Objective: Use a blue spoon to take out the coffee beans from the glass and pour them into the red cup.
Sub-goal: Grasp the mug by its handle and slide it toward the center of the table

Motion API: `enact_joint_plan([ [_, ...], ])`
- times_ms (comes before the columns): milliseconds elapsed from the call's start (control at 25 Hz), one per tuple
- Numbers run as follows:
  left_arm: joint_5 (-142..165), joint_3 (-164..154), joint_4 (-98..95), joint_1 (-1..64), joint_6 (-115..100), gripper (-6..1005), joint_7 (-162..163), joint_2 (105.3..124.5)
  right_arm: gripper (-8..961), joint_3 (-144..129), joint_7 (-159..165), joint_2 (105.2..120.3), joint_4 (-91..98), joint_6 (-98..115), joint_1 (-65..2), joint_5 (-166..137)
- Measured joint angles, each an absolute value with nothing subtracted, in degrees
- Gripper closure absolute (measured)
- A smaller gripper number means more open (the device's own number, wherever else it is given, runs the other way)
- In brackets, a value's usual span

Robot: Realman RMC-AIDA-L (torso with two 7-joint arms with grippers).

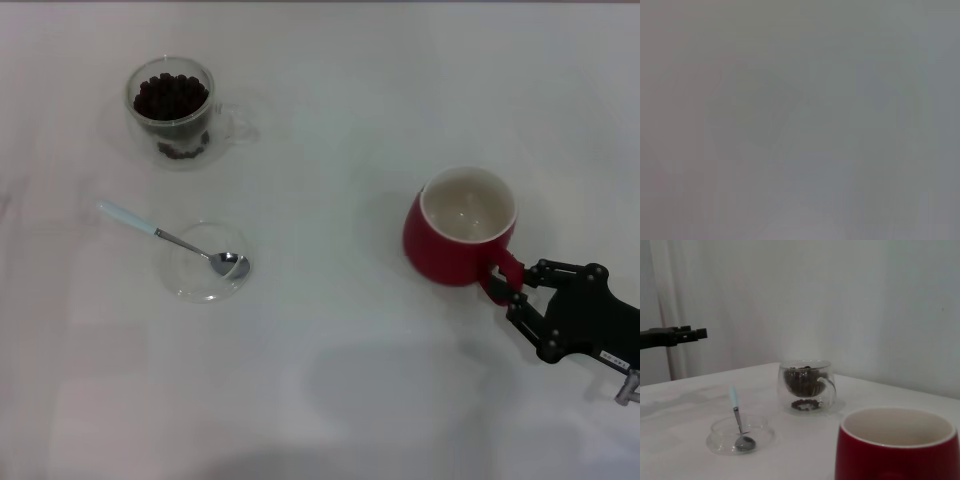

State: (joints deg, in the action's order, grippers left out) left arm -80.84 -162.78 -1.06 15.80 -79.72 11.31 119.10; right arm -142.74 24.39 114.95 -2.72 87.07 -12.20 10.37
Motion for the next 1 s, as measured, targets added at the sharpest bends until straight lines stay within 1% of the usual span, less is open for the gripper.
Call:
enact_joint_plan([
  [360,-80.78,-162.77,-1.14,15.73,-79.72,122,11.55,119.16,740,-143.00,24.41,114.96,-1.90,87.38,-12.59,6.73],
  [560,-80.72,-162.77,-1.14,15.73,-79.72,122,11.60,119.18,742,-142.99,24.76,114.95,-0.61,88.00,-12.65,5.05],
  [680,-80.61,-162.77,-1.14,15.74,-79.72,122,11.59,119.14,771,-143.00,24.85,114.96,0.38,89.27,-12.66,3.58],
  [1000,-79.77,-162.77,-1.14,15.73,-79.79,123,11.34,119.01,789,-142.99,24.99,115.02,2.89,90.53,-12.73,0.80],
])
